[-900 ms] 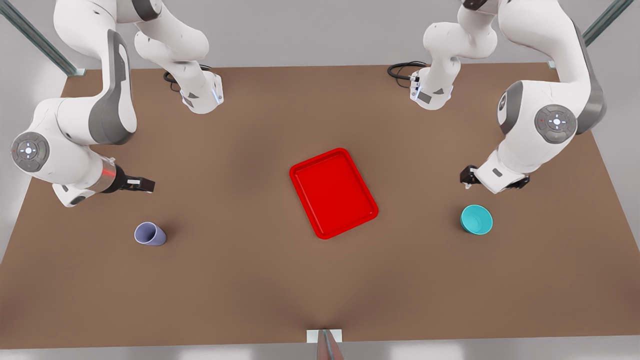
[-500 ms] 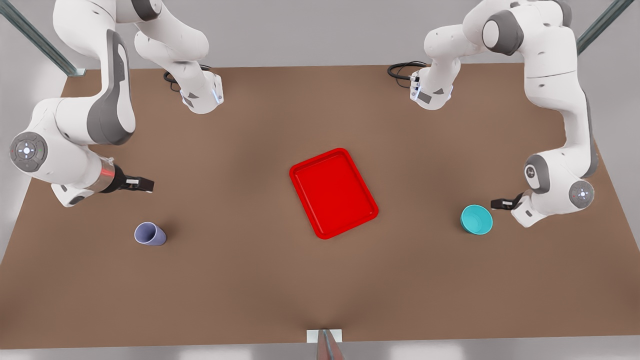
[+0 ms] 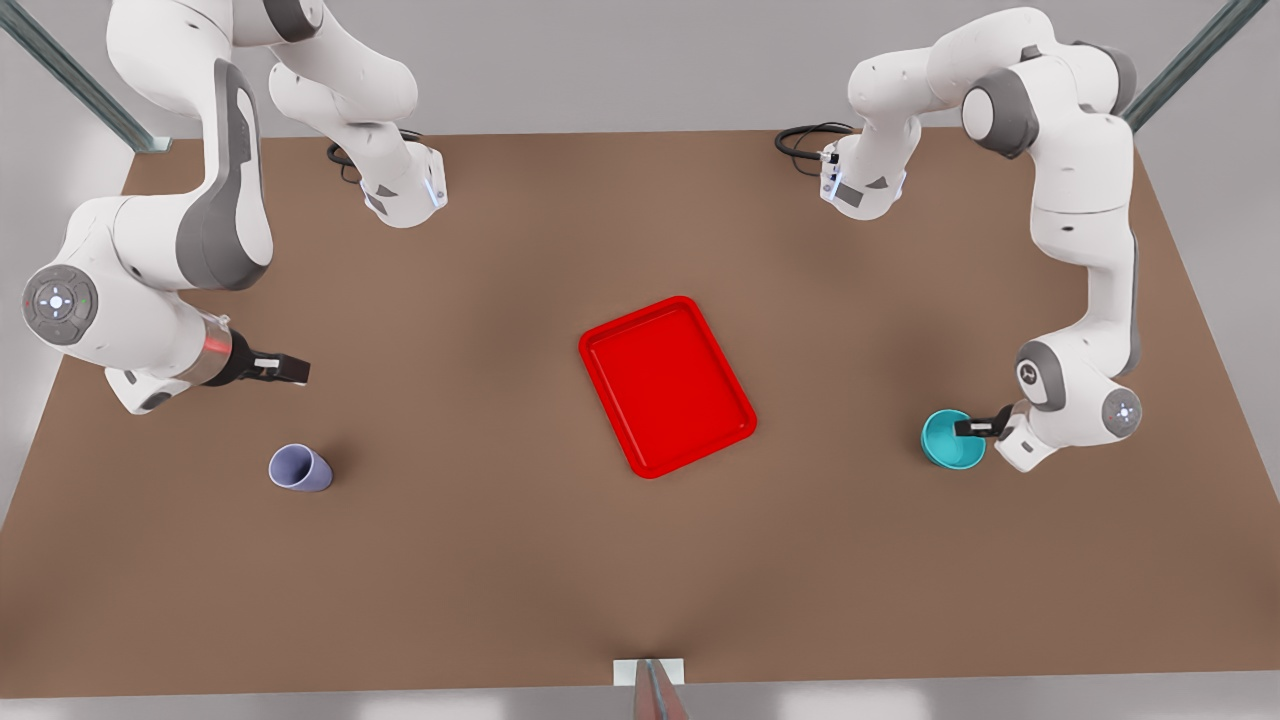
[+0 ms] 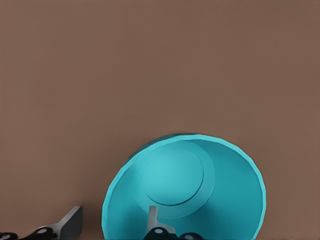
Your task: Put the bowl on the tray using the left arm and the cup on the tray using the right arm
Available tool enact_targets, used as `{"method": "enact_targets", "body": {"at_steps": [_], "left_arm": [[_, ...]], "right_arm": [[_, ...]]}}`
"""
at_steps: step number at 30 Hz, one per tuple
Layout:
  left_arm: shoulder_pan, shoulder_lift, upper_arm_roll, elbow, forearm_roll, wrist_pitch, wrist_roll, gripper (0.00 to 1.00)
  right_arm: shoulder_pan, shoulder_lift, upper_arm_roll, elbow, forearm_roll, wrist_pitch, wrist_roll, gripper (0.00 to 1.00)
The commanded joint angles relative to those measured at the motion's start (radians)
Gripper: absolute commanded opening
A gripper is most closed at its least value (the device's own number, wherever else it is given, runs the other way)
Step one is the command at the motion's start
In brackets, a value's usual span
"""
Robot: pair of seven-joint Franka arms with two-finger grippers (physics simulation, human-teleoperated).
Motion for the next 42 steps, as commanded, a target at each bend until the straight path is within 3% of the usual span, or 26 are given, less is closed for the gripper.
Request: {"method": "enact_targets", "body": {"at_steps": [1, 3, 13, 16, 18, 22, 25, 32, 33, 34, 37, 42], "left_arm": [[0.0, 0.003, 0.0, 0.0, -0.006, 0.002, 0.0, 0.29], [0.0, 0.008, 0.0, 0.005, -0.006, 0.002, -0.002, 0.21], [-0.006, -0.029, -0.009, 0.017, -0.058, -0.049, -0.026, 0.21], [-0.129, -0.126, -0.011, 0.02, -0.108, -0.175, -0.163, 0.21], [-0.286, -0.192, -0.009, 0.021, -0.108, -0.199, -0.325, 0.21], [-0.586, -0.179, -0.009, 0.084, -0.121, -0.179, -0.816, 0.21], [-0.685, -0.153, -0.011, 0.077, -0.209, -0.153, -0.894, 0.21], [-0.71, -0.077, -0.009, 0.083, -0.207, -0.08, -0.862, 0.21], [-0.692, -0.092, 0.0, 0.087, -0.2, -0.123, -0.738, 0.7], [-0.67, -0.106, 0.041, 0.15, -0.137, -0.25, -0.667, 0.96], [-0.626, -0.143, 0.071, 0.341, 0.107, -0.566, -0.536, 0.97], [-0.59, -0.215, 0.107, 0.348, 0.175, -0.597, -0.301, 1.0]], "right_arm": [[-0.003, 0.0, 0.0, 0.0, 0.0, 0.0, 0.0, 1.0], [-0.003, 0.0, 0.0, 0.0, 0.0, 0.0, -0.002, 1.0], [-0.001, 0.0, 0.0, -0.002, 0.0, 0.0, -0.002, 1.0], [-0.003, 0.0, 0.0, -0.002, 0.0, 0.0, -0.002, 1.0], [-0.003, 0.0, 0.0, -0.002, 0.0, 0.0, -0.002, 1.0], [-0.004, 0.0, 0.0, -0.002, 0.0, 0.0, -0.002, 1.0], [-0.001, -0.002, 0.0, -0.002, 0.0, -0.002, -0.002, 1.0], [-0.001, 0.0, 0.0, -0.002, 0.0, -0.002, -0.002, 1.0], [-0.003, 0.0, 0.0, -0.002, 0.0, -0.002, -0.002, 1.0], [-0.003, 0.0, 0.0, -0.002, 0.0, -0.002, -0.002, 1.0], [-0.004, 0.001, 0.0, -0.002, -0.002, 0.011, -0.002, 1.0], [-0.047, 0.038, -0.017, -0.008, -0.018, 0.067, -0.003, 1.0]]}}
